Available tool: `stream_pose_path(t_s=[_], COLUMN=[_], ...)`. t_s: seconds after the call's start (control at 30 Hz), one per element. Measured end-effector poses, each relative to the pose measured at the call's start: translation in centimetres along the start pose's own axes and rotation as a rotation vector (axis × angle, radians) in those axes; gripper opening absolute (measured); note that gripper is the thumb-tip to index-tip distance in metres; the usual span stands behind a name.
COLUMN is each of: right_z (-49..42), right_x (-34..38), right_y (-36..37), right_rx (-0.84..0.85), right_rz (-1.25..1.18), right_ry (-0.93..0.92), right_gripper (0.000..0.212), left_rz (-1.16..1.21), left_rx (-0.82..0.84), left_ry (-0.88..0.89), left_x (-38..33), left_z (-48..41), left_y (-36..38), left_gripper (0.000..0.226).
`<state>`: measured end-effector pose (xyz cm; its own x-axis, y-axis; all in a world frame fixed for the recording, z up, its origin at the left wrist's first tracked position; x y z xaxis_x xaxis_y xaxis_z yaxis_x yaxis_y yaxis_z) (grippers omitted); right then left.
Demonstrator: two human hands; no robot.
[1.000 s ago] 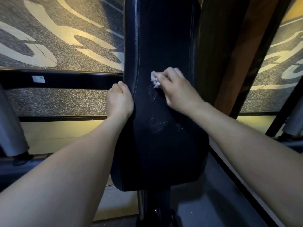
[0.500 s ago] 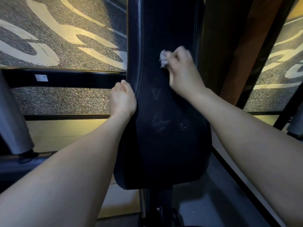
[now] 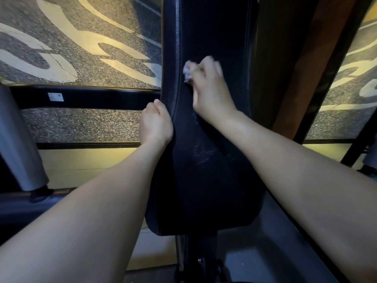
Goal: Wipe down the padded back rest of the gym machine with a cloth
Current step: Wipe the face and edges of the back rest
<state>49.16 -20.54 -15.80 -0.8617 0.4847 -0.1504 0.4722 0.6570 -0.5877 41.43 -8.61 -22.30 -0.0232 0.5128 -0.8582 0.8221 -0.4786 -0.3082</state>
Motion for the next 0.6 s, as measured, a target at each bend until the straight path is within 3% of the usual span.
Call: stream_pose_path(t_s=[0.13, 0.2, 0.33, 0.4, 0.5, 0.53, 0.6], right_z=[1.7, -0.4, -3.7, -3.4, -2.6, -2.9, -3.5], right_x=[-0.2, -1.5, -1.6, 0.4, 1.0, 0.1, -2.1], right_y=[-0.2, -0.9, -1.2, -0.3, -0.2, -0.6, -1.6], right_rx=[0.193, 0.13, -0.113, -0.09, 0.092, 0.094, -0.013], right_rz=[0.089, 0.147, 0.007, -0.008, 0.059, 0.088, 0.061], right_ry=[-0.364, -0.304, 0.136, 0.094, -0.178, -0.182, -0.006], right_gripper=[0.055, 0.053, 0.039, 0.044, 0.049, 0.05, 0.042], left_rz=[-0.005, -0.002, 0.008, 0.01, 0.008, 0.009, 0.009], left_rx=[-0.01, -0.012, -0.01, -0.008, -0.012, -0.011, -0.008], left_ry=[0.012, 0.021, 0.032, 0.034, 0.037, 0.037, 0.035], left_x=[0.1, 0.2, 0.4, 0.4, 0.4, 0.4, 0.4], left_z=[-0.2, -0.3, -0.3, -0.3, -0.4, -0.4, -0.3], left_y=[0.0, 0.1, 0.1, 0.2, 0.2, 0.2, 0.2], left_gripper=[0.051, 0.05, 0.052, 0.051, 0.051, 0.051, 0.05])
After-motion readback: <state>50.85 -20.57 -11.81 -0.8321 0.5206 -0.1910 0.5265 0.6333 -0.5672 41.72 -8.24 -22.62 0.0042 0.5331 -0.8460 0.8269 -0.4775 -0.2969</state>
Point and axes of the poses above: each hand's wrist, its own z-axis away from the middle knuckle, its own y-axis out of the palm, x = y × z, the point moved 1 cm from there along -z, towards the middle knuckle, and after that the axes turned 7 degrees about x, right-handed, at the moved point
